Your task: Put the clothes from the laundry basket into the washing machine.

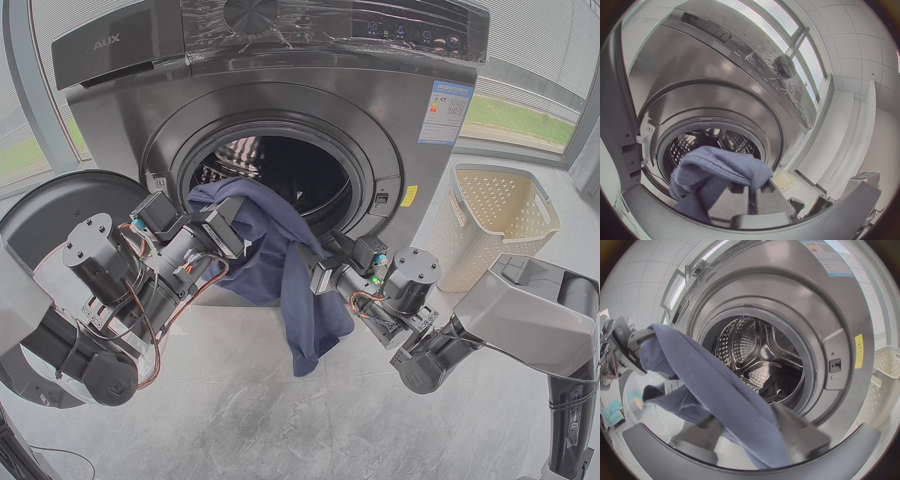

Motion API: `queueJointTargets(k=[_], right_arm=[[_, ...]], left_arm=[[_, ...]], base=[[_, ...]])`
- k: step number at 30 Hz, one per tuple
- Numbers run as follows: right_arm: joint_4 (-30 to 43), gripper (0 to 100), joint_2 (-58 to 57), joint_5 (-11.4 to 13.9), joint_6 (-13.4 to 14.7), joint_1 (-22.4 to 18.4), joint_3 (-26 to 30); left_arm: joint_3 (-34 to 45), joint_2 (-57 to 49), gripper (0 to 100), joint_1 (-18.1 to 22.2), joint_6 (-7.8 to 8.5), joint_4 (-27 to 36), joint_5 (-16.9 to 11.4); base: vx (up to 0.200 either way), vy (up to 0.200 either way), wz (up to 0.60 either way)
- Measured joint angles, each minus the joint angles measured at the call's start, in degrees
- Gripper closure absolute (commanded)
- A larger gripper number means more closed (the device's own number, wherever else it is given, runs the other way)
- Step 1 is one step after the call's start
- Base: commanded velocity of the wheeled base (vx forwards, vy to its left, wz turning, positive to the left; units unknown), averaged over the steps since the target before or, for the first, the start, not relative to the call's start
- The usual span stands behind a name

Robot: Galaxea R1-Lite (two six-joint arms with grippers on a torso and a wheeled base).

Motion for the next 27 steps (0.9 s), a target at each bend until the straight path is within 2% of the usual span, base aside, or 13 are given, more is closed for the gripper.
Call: queueJointTargets(k=[7, 13, 22, 27], right_arm=[[-1.11, 0, -0.96, -0.02, -0.04, 1.71, 8.11], [-1.91, 0, -3.35, 0.09, -0.04, 4.96, 14.73], [-2.68, 0, -4.92, 1.43, 0.54, 12.52, 16.54], [-2.76, 0, -4.46, 1.49, 0.65, 15.14, 15.52]], left_arm=[[-0.63, 0.02, 100, 0.00, 0.00, 0.07, 0.33], [-1.29, 0.17, 100, 0.00, 0.16, 0.02, 0.66], [-1.88, 0.59, 100, 0.09, 0.30, 0.02, 0.87], [-1.94, 0.69, 100, 0.17, 0.33, 0.02, 0.87]], base=[[0.000, 0.000, 0.00], [0.000, 0.000, 0.00], [0.000, 0.000, 0.00], [0.000, 0.000, 0.00]])
